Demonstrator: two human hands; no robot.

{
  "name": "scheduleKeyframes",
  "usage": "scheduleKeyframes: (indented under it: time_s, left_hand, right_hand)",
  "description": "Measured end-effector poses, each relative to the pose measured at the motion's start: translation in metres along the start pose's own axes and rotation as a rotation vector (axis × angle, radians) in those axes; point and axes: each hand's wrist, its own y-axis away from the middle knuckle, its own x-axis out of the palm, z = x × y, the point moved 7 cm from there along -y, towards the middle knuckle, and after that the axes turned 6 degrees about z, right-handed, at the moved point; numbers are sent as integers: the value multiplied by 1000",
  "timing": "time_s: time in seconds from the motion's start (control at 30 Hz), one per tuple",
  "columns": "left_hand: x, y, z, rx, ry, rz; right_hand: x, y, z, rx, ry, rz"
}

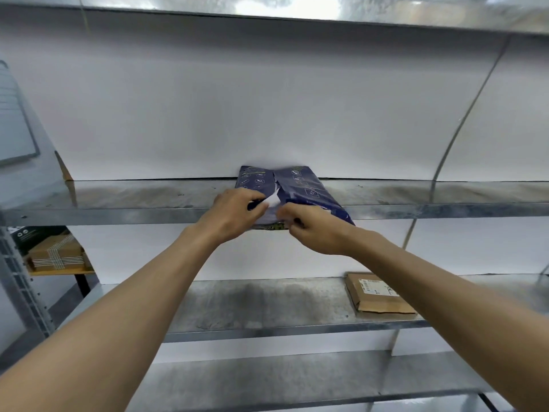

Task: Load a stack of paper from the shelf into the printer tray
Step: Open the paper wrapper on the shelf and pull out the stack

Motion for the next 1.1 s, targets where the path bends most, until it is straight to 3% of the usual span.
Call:
scheduleKeyframes:
  time_s: [0.2, 0.37, 0.53, 0.6, 0.7, 0.77, 0.97, 1.1]
  left_hand:
    - [-4, 2, -4, 4, -3, -65]
    - [-13, 7, -27, 85, 12, -141]
    - [-20, 47, -72, 324, -291, -364]
    - [-7, 47, -79, 376, -217, -231]
    - [7, 31, -67, 181, 44, -26]
    - [16, 17, -57, 87, 42, 76]
    - [1, -8, -26, 8, -117, 33]
    - [8, -6, -13, -13, -221, 127]
  right_hand:
    - [-9, -11, 0, 29, 89, -62]
    - [-13, -32, 17, -12, 52, 4]
    - [-20, -49, 22, -41, 90, 1]
    - [-18, -50, 23, -75, 118, 52]
    - [-17, -48, 11, -37, 89, 106]
    - [-21, -50, -5, -8, 52, 53]
    - [-32, -41, -38, 125, 178, -33]
    - [-38, -36, -44, 111, 177, -68]
